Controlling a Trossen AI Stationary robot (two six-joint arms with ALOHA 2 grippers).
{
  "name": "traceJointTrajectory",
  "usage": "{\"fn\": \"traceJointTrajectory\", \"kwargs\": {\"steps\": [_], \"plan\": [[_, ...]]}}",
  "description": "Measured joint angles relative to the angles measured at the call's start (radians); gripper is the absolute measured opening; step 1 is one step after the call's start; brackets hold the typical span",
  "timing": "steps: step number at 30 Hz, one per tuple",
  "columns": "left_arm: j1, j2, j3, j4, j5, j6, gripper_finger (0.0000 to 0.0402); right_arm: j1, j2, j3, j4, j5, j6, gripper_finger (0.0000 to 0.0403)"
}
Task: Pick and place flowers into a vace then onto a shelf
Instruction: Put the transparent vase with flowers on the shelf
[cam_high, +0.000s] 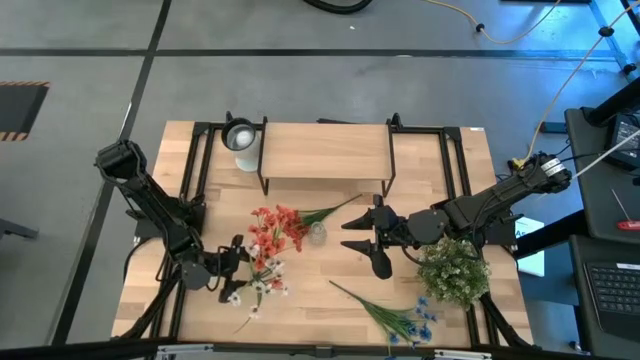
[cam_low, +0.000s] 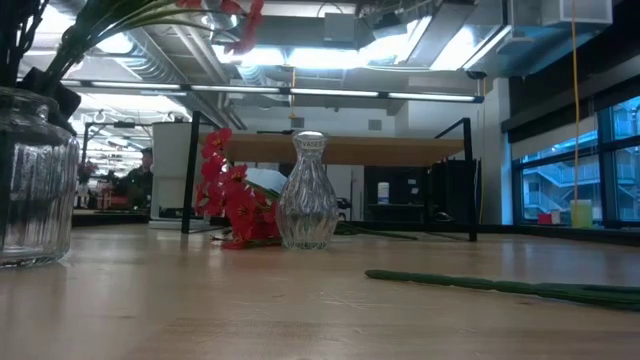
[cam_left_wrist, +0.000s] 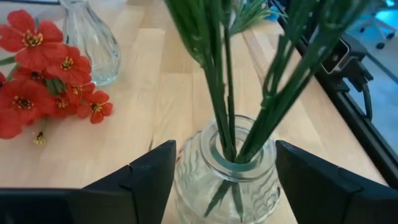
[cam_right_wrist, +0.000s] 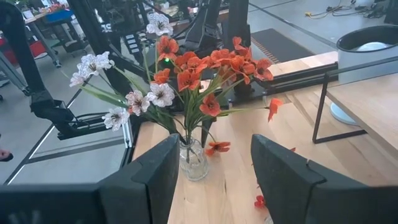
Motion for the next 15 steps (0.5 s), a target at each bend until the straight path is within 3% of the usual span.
{"fn": "traceJointTrajectory", "kwargs": {"steps": [15], "plan": [[0.000, -0.001, 0.001, 0.006, -0.042, 0.006, 0.0165, 0.000, 0.000, 0.000, -0.040, 0.000, 0.008, 0.0201]]}}
